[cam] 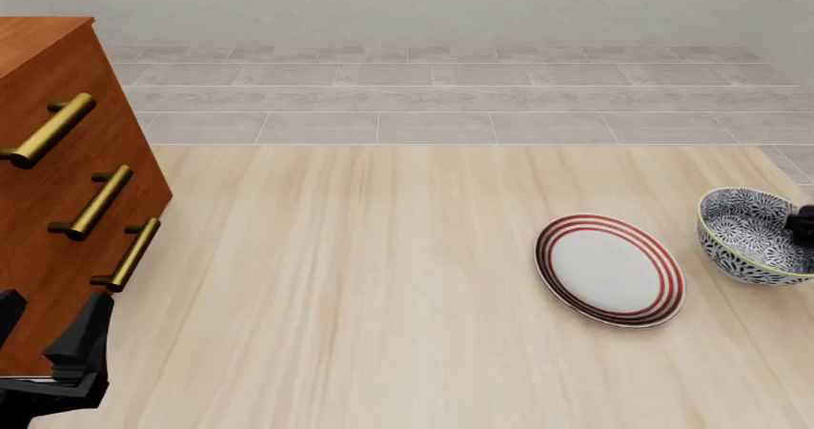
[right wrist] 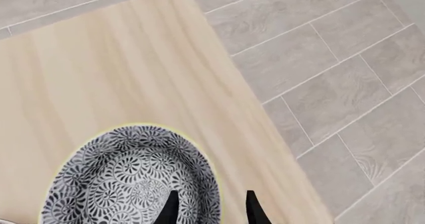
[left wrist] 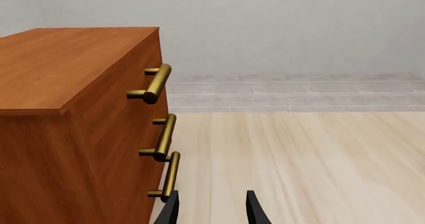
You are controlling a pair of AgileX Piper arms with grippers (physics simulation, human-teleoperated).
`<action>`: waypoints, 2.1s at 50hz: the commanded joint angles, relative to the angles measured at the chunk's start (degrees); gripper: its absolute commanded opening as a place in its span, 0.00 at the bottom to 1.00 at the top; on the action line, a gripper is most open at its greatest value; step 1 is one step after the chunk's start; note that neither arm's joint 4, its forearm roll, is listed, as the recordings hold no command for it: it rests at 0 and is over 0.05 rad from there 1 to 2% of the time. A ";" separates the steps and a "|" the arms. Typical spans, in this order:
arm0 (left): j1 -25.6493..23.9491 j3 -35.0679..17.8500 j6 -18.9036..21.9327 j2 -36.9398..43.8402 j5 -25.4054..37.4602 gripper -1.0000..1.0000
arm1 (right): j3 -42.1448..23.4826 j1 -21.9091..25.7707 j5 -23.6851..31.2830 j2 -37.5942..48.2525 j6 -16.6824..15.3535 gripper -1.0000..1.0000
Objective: Put the bowl on top of the cabinet.
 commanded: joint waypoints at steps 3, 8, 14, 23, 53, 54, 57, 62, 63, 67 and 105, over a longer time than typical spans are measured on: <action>0.06 0.00 -0.04 -0.42 0.33 1.00 | 0.53 -0.19 -1.16 2.24 -0.39 1.00; 0.02 0.00 -0.01 -0.88 0.76 1.00 | 0.61 -0.46 -1.61 3.03 -0.50 1.00; 0.02 0.00 -0.01 -1.37 1.18 1.00 | 0.58 -0.63 -1.73 3.57 -0.80 1.00; 0.01 0.00 -0.07 -2.01 1.71 1.00 | 0.63 -1.00 -1.85 3.96 -0.79 1.00; 0.13 0.00 -0.22 -1.99 1.58 1.00 | 0.34 -0.89 -1.31 2.85 -1.37 0.00; 0.12 0.00 -0.19 -1.98 1.55 1.00 | 0.37 -0.95 -1.34 2.82 -1.42 0.00; 0.19 0.00 -0.25 -2.07 1.60 1.00 | 0.47 -0.98 -1.31 2.47 -1.62 0.00; 0.14 0.00 -0.22 -2.03 1.57 1.00 | 0.06 -0.59 -0.56 1.62 -1.31 0.00; 0.17 0.00 -0.22 -2.03 1.56 1.00 | -0.02 -0.42 -0.40 1.35 -1.23 0.00; 0.20 0.00 -0.23 -2.27 1.75 1.00 | -0.35 0.02 0.33 0.27 -0.80 0.00; 0.28 0.00 -0.58 -3.87 2.94 1.00 | -2.16 3.37 5.31 -12.86 -0.66 0.00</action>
